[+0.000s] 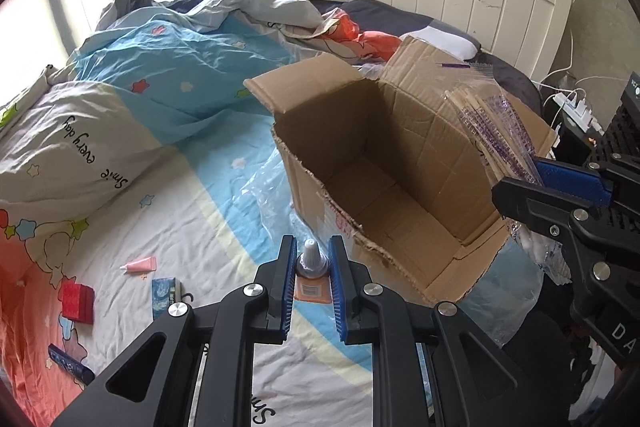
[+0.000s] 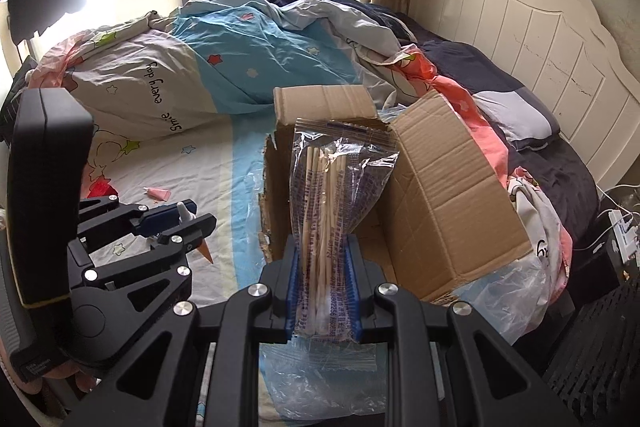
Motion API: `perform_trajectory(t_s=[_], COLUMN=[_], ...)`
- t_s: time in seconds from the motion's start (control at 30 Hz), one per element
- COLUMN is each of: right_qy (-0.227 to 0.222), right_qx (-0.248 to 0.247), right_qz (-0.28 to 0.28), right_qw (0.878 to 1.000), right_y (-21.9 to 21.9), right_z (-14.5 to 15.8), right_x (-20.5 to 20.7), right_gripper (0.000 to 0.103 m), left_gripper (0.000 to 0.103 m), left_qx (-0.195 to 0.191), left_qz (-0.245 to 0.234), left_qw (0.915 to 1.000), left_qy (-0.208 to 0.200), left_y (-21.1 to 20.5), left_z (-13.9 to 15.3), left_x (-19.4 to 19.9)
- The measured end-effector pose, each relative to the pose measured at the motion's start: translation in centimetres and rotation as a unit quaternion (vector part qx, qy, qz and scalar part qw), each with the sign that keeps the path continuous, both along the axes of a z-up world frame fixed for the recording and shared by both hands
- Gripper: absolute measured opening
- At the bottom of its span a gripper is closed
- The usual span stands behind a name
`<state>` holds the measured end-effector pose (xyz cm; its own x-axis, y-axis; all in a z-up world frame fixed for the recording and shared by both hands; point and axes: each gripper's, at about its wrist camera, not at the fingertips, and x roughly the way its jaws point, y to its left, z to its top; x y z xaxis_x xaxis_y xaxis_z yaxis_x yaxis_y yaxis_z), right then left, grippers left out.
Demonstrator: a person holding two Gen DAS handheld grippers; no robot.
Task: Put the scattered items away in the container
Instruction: 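Carry the orange tube and cotton swab bag with both grippers to the cardboard box, then open both grippers to drop the tube and swab bag into the box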
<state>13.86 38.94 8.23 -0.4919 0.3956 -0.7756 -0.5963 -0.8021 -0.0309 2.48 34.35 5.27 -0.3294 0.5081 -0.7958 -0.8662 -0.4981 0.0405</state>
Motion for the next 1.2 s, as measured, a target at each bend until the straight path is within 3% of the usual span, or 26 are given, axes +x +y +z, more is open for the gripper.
perform_trajectory(t_s=[0.73, 1.2], right_qy=[-0.003, -0.008], right_qx=[-0.019, -0.031], right_qz=[-0.034, -0.04], right_qw=[0.999, 0.999], right_y=[3.9, 5.2], right_z=[-1.6, -2.8], right_x=[3.1, 3.3], right_gripper=[0.019, 0.019], left_gripper=[0.016, 0.016], left_qx=[-0.007, -0.016], left_qz=[-0.06, -0.073], left_qw=[0.9978, 0.997], left_qy=[0.027, 0.017], left_y=[6.3, 8.2], left_z=[-0.4, -2.0], left_x=[2.2, 2.4])
